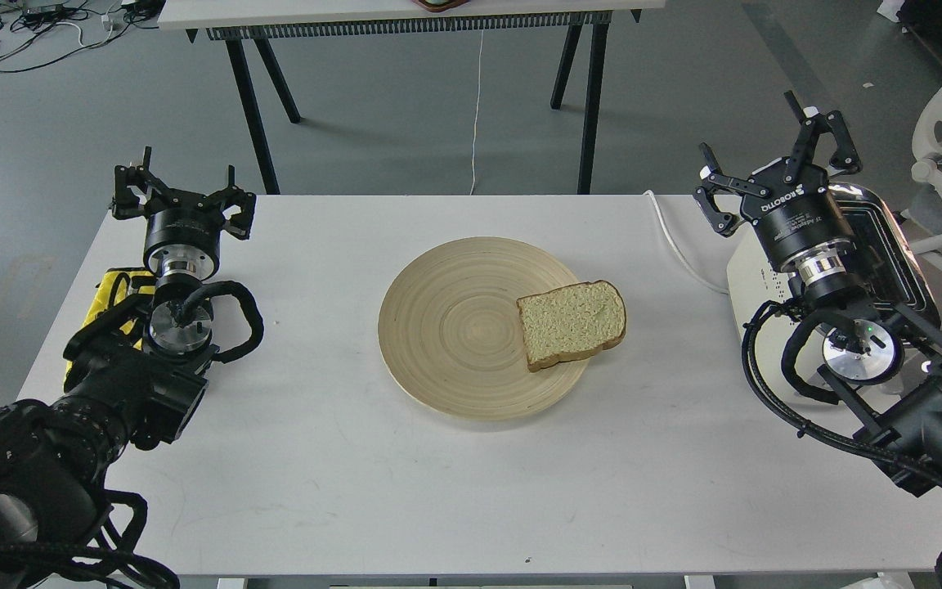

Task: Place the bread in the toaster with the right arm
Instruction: 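Move the right gripper from beside the toaster toward the bread slice in the bowl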

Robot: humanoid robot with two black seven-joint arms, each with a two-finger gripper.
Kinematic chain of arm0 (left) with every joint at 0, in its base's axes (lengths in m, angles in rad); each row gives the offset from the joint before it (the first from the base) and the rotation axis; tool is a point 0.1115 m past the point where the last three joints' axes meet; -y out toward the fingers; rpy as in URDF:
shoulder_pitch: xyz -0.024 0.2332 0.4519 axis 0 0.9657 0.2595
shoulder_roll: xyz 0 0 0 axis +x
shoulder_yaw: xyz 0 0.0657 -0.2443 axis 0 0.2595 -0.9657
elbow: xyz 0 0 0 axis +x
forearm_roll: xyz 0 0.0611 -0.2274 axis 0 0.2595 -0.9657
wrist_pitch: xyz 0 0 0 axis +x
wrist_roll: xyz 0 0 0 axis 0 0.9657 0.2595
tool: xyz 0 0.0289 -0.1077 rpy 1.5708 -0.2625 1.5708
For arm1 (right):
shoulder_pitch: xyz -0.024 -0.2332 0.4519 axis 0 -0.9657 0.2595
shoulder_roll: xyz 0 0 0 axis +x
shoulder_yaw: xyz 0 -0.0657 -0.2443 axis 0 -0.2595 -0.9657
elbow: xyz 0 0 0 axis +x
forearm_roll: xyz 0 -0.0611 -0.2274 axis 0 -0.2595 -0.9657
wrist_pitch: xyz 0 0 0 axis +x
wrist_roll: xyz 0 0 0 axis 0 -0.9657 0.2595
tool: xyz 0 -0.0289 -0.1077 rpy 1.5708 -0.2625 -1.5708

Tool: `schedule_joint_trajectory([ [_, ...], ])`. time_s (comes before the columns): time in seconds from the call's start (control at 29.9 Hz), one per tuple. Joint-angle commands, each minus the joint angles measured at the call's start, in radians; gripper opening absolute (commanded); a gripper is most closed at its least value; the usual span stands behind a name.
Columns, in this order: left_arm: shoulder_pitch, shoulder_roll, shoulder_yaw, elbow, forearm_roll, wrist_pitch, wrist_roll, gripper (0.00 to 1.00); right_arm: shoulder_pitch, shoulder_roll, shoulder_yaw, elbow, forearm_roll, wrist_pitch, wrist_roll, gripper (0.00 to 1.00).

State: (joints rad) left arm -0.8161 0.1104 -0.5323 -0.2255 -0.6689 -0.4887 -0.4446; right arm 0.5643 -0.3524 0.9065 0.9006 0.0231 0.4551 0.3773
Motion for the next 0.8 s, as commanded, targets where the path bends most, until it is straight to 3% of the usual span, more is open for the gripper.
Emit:
schedule_joint_trajectory([
  [0.0, -0.002, 0.000, 0.000, 0.000, 0.000, 0.000, 0.001, 1.00, 0.002, 0.000, -0.001, 0.004, 0.000, 0.001, 0.000, 0.99],
  [0.37, -0.002, 0.000, 0.012, 0.000, 0.000, 0.000, 0.006, 1.00, 0.035, -0.011, -0.017, 0.024, -0.080, -0.059, 0.002, 0.99],
  [0.57, -0.002, 0.000, 0.012, 0.000, 0.000, 0.000, 0.006, 1.00, 0.065, -0.019, -0.020, 0.107, -0.360, -0.307, -0.014, 0.99],
  [0.77, -0.002, 0.000, 0.012, 0.000, 0.000, 0.000, 0.006, 1.00, 0.062, -0.011, -0.063, 0.222, -0.699, -0.542, -0.113, 0.99],
])
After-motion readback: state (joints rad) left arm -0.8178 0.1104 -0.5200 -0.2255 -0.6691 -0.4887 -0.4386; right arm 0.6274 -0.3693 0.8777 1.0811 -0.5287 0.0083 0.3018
